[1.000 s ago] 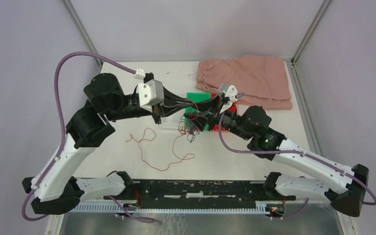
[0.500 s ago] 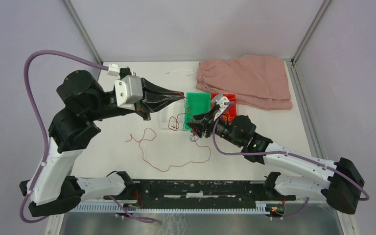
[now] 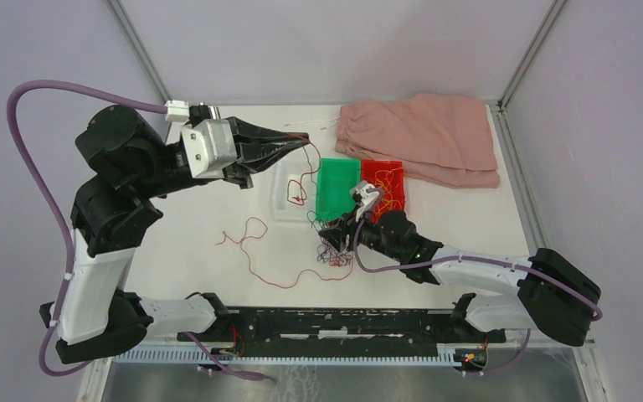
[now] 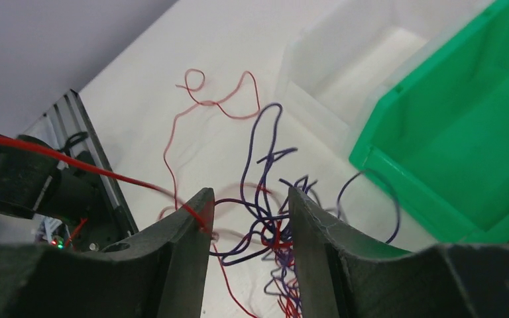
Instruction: Untangle the cables
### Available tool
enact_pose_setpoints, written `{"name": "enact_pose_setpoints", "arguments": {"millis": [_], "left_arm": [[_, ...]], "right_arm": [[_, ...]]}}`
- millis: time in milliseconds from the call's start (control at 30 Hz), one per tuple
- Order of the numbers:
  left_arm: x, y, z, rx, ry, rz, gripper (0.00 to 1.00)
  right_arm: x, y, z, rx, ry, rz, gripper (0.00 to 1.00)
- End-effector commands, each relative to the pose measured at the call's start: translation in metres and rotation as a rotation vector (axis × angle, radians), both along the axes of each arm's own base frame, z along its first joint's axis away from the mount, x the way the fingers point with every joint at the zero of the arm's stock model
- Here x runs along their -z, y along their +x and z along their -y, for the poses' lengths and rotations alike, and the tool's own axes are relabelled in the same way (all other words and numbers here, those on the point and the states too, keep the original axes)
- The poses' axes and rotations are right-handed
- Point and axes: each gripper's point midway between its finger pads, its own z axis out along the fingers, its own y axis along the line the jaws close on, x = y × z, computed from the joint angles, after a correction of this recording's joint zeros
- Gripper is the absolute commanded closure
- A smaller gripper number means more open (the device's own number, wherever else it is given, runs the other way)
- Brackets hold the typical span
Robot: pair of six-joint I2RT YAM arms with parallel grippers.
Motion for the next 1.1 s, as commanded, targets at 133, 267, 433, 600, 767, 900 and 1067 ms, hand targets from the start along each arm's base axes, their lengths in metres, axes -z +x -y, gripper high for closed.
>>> {"name": "enact_pose_setpoints", "arguments": {"millis": [133, 267, 433, 600, 767, 900, 1067], "left_arm": [[-0.099, 0.002, -0.05, -0.218, -0.25, 0.369, 0.97], [-0.132, 0.005, -0.074, -0.338, -0.348, 0.48, 0.97], [-0.178, -0.005, -0.116, -0.485, -0.554, 0.628, 0.97], [-0.211, -0.019, -0.15, -0.56, -0.733, 0.686, 0.97], [-0.196, -0.014, -0.136, -0.513, -0.663, 0.631, 0.97], [-0.174, -0.006, -0.12, -0.482, -0.597, 0.601, 0.97], [-0.124, 0.026, -0.09, -0.49, -0.395, 0.49, 0.97]], "right_arm": [[0.054, -0.006, 0.015, 0.034, -0.063, -0.092, 0.49], [0.058, -0.007, 0.018, 0.043, -0.069, -0.097, 0.48], [0.063, -0.008, 0.021, 0.049, -0.08, -0.106, 0.45], [0.068, -0.009, 0.023, 0.051, -0.088, -0.119, 0.45], [0.064, -0.011, 0.025, 0.051, -0.081, -0.116, 0.46], [0.042, -0.012, 0.03, 0.053, -0.078, -0.079, 0.44], [0.009, -0.013, 0.036, 0.053, -0.066, -0.035, 0.38]]}}
